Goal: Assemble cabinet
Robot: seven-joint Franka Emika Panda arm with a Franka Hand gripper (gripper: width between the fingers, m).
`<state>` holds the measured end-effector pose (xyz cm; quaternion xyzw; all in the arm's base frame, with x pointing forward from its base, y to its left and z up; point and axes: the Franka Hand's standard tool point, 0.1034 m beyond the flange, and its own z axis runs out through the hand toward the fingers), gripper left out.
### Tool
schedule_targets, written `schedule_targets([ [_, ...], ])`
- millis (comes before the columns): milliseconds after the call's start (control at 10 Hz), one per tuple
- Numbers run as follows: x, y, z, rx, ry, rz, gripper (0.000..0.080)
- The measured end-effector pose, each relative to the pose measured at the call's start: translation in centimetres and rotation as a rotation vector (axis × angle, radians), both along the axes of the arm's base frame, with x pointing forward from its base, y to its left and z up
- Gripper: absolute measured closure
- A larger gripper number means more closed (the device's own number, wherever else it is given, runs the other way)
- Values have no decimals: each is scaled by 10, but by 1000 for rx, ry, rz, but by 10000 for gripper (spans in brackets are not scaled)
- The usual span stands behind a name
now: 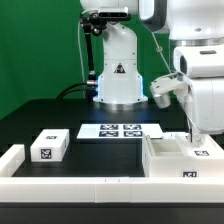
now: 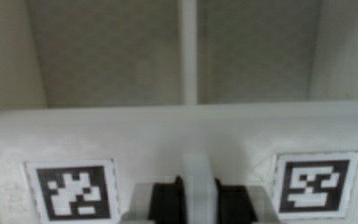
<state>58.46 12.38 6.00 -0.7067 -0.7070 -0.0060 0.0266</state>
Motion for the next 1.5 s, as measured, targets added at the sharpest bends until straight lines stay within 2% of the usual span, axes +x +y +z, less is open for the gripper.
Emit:
schedule_targets([
  [100,0,0,0,0,0,0,734],
  [200,1,0,1,-1,-2,-1,514],
  [300,5,0,13,-4,-20,-4,378],
  [400,5,-3,27,-11,-36,-2,378],
  [500,-4,-4,35,-22,-38,-25,207],
  [600,-7,-4,33,-22,-33,-21,167],
  [1000,-7,-4,30,-21,-29,-22,150],
  [1100,-17,-5,29,-15,-48,-11,150],
  [1300,-61,-13,23,-24,-37,3,150],
  [1500,-83,-12,18,-3,-82,1,150],
])
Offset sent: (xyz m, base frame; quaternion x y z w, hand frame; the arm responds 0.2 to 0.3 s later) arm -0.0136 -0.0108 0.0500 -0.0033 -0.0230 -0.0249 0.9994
